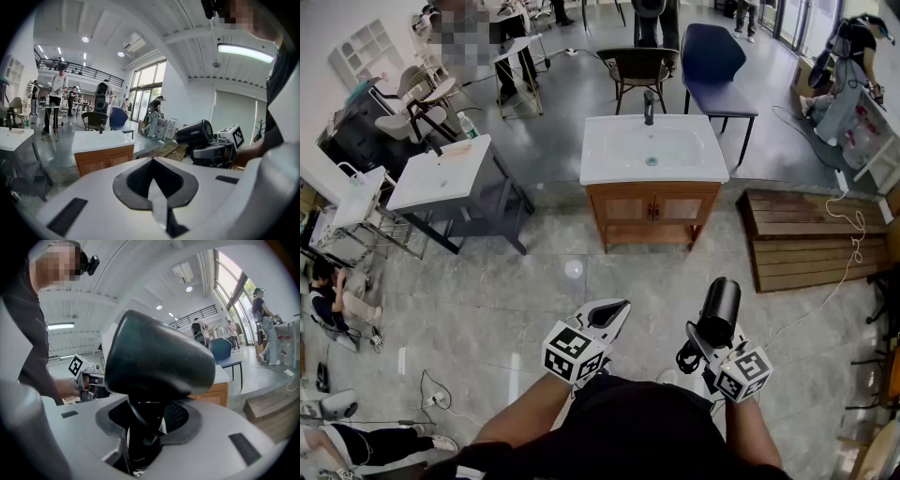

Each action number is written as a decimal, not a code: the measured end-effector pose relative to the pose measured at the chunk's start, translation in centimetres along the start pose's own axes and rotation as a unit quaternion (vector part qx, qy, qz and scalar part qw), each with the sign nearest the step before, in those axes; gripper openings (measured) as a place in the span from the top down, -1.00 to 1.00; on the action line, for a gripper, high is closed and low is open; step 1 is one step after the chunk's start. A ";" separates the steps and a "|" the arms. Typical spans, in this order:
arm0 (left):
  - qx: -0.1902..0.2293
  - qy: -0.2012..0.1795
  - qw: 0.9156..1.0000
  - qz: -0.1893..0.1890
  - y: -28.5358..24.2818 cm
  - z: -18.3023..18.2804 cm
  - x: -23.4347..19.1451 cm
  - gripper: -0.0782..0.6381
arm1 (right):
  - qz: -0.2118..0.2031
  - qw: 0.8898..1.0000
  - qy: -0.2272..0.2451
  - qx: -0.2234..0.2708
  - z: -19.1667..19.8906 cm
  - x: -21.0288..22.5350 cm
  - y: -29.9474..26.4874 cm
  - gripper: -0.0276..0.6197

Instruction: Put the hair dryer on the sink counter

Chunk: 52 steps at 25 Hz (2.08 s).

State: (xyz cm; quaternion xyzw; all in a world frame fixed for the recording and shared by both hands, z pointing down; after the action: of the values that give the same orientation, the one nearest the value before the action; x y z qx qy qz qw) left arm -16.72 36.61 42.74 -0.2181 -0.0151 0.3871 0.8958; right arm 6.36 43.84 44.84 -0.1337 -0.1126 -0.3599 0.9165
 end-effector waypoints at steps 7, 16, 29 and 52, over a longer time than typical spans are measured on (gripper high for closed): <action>-0.001 0.000 1.000 0.003 -0.1 0.0 -0.1 0.78 | 0.005 1.000 0.006 0.000 -0.1 0.2 0.3 0.45; -0.003 0.002 1.000 0.011 -0.7 -0.2 -0.7 0.78 | 0.004 1.000 -0.005 0.008 -0.3 0.1 -0.3 0.46; -0.006 0.019 0.999 0.030 -0.3 -0.1 -5.8 0.78 | 0.013 0.998 -0.057 0.039 -0.6 -0.9 -4.4 0.46; -0.047 0.018 0.997 0.051 -0.9 2.3 -16.2 0.78 | 0.107 0.989 -0.087 0.051 -1.4 -0.9 -11.9 0.45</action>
State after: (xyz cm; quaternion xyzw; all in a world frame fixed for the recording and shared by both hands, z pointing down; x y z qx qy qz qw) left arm -27.90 25.62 47.44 -0.2670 -0.0061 0.4274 0.8637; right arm -2.30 35.56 45.22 -0.1290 -0.1951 -0.2407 0.9420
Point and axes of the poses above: the fingertips, and each gripper's own axes: y backward along the fingers, x to its right, z out of its underside, the point moved 7 cm from there along y, backward along the fingers, and after that the axes turned 10 degrees about -z, right-handed, at the moved point
